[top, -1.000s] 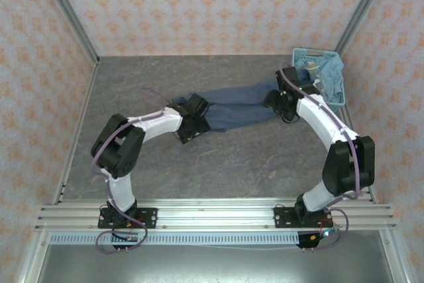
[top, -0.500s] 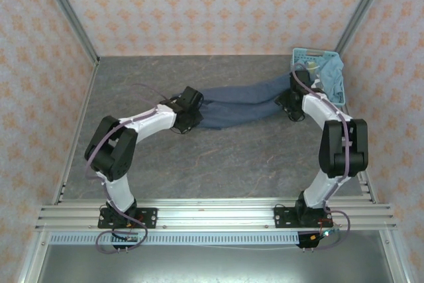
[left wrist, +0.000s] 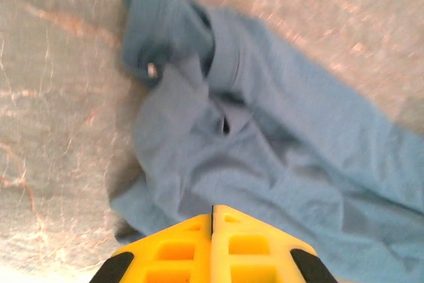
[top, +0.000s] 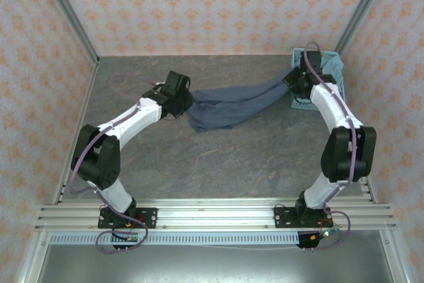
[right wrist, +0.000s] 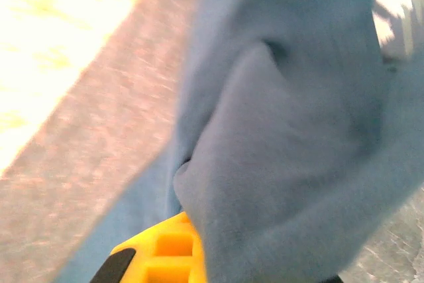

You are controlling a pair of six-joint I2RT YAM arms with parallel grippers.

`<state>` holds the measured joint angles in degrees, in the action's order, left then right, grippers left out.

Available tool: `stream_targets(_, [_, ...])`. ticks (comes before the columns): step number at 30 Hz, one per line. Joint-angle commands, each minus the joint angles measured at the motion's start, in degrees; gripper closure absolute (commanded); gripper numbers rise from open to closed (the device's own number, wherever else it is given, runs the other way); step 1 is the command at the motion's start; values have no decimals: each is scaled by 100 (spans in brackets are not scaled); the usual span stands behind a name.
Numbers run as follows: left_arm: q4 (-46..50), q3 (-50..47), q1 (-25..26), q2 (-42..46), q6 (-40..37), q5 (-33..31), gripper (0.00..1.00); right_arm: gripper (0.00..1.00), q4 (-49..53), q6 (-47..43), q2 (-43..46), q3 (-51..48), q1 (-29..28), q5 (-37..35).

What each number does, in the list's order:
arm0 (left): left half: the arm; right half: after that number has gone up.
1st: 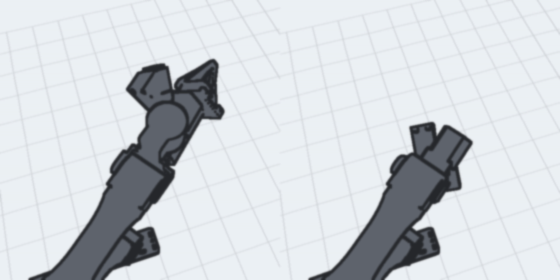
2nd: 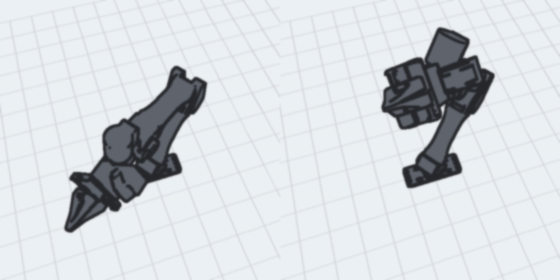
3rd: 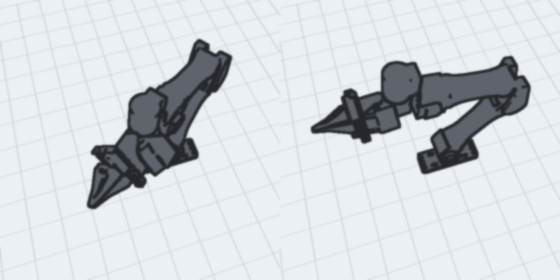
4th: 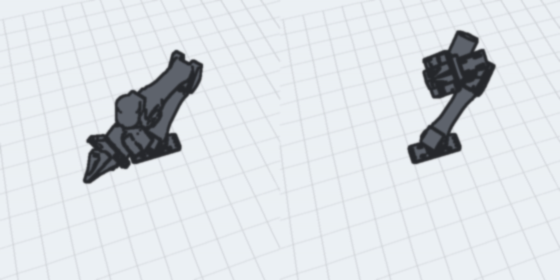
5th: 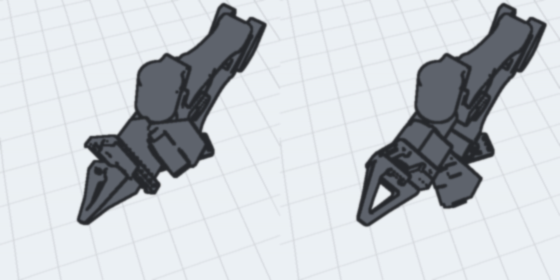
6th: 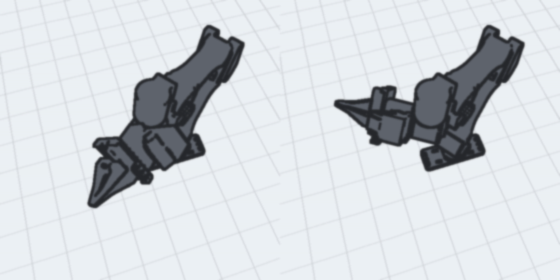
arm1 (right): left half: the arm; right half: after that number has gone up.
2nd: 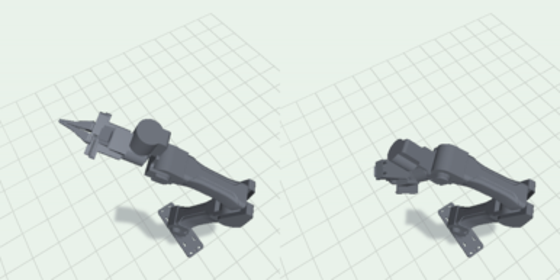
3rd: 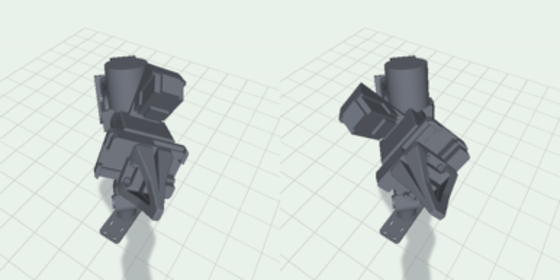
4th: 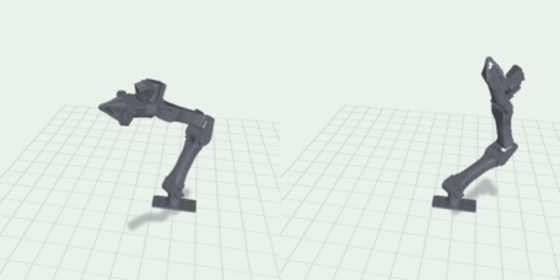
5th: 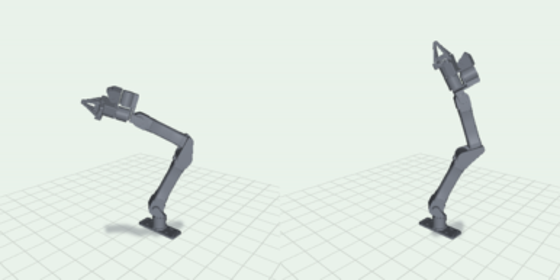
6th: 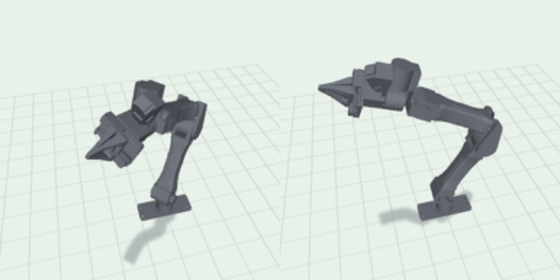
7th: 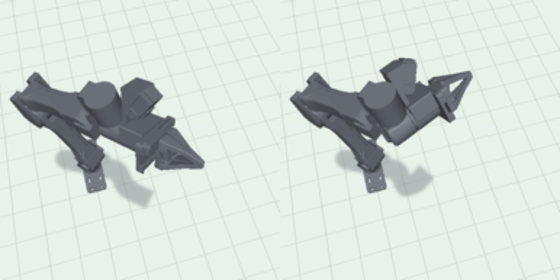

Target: Fold and stack the t-shirts

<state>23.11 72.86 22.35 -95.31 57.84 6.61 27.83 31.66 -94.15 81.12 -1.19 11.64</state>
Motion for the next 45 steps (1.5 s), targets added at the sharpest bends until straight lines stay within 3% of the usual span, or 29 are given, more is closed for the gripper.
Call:
stream_targets(1, [237, 284, -72, 346, -197, 79, 100, 100, 434, -206, 636, 445, -135, -100])
stream_targets(4, [420, 278, -82, 371, -221, 293, 100, 100, 825, -293, 930, 768, -476, -381])
stream_targets(7, [517, 56, 54, 292, -129, 593, 65, 100, 1635, -126, 1068, 1123, -961, -960])
stream_targets(10, [457, -215, 456, 230, -32, 637, 47, 100, 2817, 363, 1175, 1351, -1475, -1822])
stream_targets(15, [-138, -350, 1185, -334, 462, 877, 36, 100, 3482, 1274, 1836, 375, -1779, -2092])
stream_targets(20, [-274, 266, 1520, -1241, 516, 923, 33, 100, 3255, 1133, 2311, -514, -1729, -2288])
stream_targets(26, [20, 1156, 1528, -2401, 271, 655, 40, 100, 3173, 942, 2450, -786, -1677, -2116])
stream_targets(28, [-95, 1247, 1518, -2576, 253, 529, 63, 100, 3078, 838, 2502, -802, -1677, -2087])
stream_targets(30, [-217, 1221, 1481, -2515, 301, 340, 98, 100, 2934, 618, 2557, -696, -1675, -2101])
stream_targets(38, [46, 1014, 964, -346, 52, -664, 100, 100, 2574, -511, 2120, 1155, -1679, -2042])
stream_targets(45, [610, 1543, -135, 994, -332, -522, 100, 100, 2716, -1111, 1175, 3360, -1675, -1331])
